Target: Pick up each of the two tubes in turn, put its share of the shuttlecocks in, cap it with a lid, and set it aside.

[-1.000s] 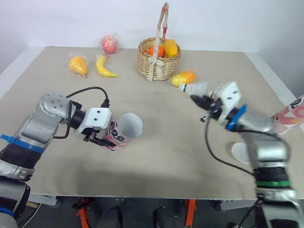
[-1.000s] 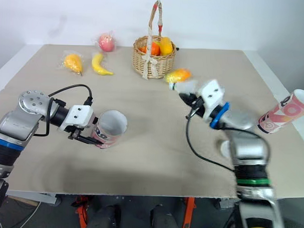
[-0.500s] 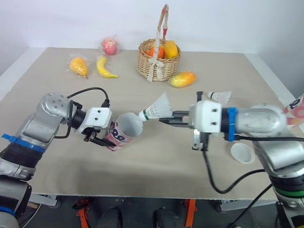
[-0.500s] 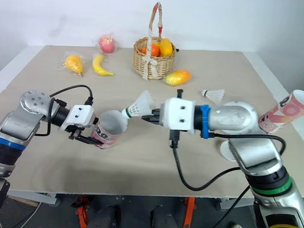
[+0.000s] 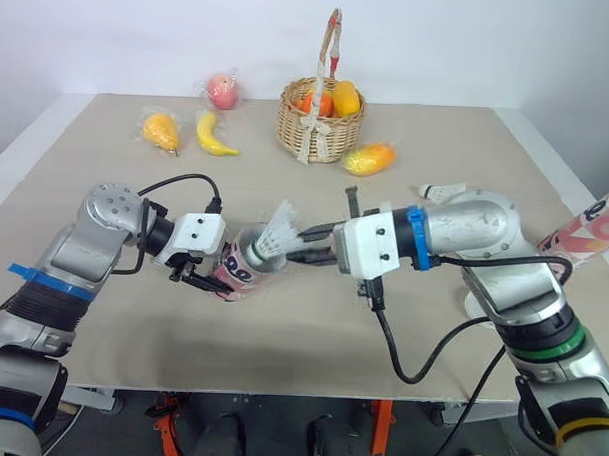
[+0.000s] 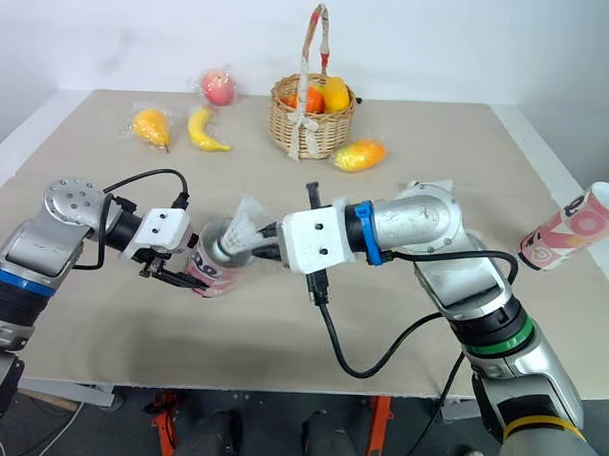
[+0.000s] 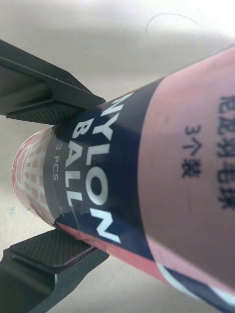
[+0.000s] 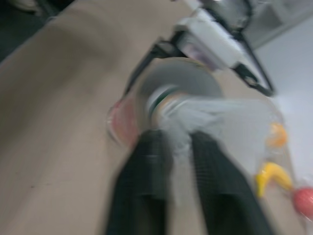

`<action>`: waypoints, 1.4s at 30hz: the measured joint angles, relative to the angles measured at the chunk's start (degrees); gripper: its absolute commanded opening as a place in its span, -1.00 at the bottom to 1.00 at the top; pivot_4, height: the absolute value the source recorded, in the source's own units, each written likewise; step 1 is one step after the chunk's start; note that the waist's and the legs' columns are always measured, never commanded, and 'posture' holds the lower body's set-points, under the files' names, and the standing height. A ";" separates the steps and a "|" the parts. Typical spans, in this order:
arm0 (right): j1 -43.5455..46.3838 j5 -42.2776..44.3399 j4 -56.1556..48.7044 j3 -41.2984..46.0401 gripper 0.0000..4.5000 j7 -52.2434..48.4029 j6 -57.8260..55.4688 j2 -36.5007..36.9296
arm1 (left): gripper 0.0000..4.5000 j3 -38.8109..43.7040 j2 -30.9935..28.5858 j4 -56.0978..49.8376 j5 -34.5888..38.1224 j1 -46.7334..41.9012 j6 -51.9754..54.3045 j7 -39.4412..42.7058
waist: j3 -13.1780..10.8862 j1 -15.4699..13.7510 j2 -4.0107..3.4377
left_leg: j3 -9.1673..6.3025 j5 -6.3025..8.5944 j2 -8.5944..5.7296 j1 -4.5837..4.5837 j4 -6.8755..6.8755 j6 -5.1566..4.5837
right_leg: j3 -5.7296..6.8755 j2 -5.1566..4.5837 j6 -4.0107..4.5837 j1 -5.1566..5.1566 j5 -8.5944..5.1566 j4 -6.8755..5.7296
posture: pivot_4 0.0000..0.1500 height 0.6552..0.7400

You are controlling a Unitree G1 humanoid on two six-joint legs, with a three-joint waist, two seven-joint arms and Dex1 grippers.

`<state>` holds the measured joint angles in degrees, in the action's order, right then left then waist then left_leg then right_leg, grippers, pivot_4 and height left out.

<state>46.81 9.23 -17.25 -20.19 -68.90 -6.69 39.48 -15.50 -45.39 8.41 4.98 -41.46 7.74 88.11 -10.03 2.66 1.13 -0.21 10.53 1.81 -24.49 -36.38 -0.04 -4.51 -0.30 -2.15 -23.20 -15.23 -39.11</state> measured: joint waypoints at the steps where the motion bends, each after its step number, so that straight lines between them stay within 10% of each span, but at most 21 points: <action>1: 0.03 0.04 0.39 -0.01 0.29 -0.54 0.10 0.00 | 0.19 0.00 0.00 -0.06 0.02 0.01 0.09 0.01 | 0.00 0.01 0.00 | 0.01 0.00 -0.01 0.00 0.00 0.00 | -0.01 -0.01 0.04 0.00 0.02 0.00 | 1.00 1.00; 3: 0.10 1.58 0.99 0.37 0.71 -1.71 -0.63 0.00 | 0.19 0.03 0.00 -0.19 0.03 0.05 0.21 0.02 | 0.00 0.00 0.00 | 0.00 0.00 -0.01 -0.01 0.00 0.00 | -0.01 -0.01 0.05 0.00 0.02 0.00 | 1.00 1.00; 10: -3.74 13.01 1.81 17.96 0.71 4.29 -11.98 2.49 | 0.19 0.32 -0.40 -2.92 0.39 1.46 1.67 -0.12 | 0.04 -0.13 0.07 | -0.10 0.03 -0.05 -0.04 0.01 0.04 | 0.10 -0.14 0.09 0.07 -0.01 0.01 | 1.00 1.00; 21: -29.82 7.81 7.64 47.18 0.71 33.13 -24.64 3.46 | 0.19 1.79 -1.28 -4.82 1.02 4.13 2.45 -0.06 | 0.29 0.05 -0.17 | 0.06 0.06 -0.11 0.08 0.06 0.02 | -0.07 -0.11 0.09 0.08 -0.07 -0.01 | 1.00 1.00; 42: -31.44 4.84 21.63 37.26 0.71 37.78 -23.44 -1.13 | 0.19 0.69 -0.47 -3.28 0.06 3.05 1.28 0.06 | 0.50 0.03 -0.50 | 0.25 0.06 -0.13 0.29 0.02 0.00 | -0.34 -0.04 -0.46 0.27 -0.20 0.02 | 1.00 1.00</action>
<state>15.37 14.07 4.38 17.07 -31.12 -30.13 38.35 -14.81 -45.85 5.14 5.04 -38.41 9.01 88.17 -9.52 2.69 0.62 0.04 10.59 1.68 -24.20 -36.36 -0.04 -4.85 -0.34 -2.61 -22.93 -15.43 -39.09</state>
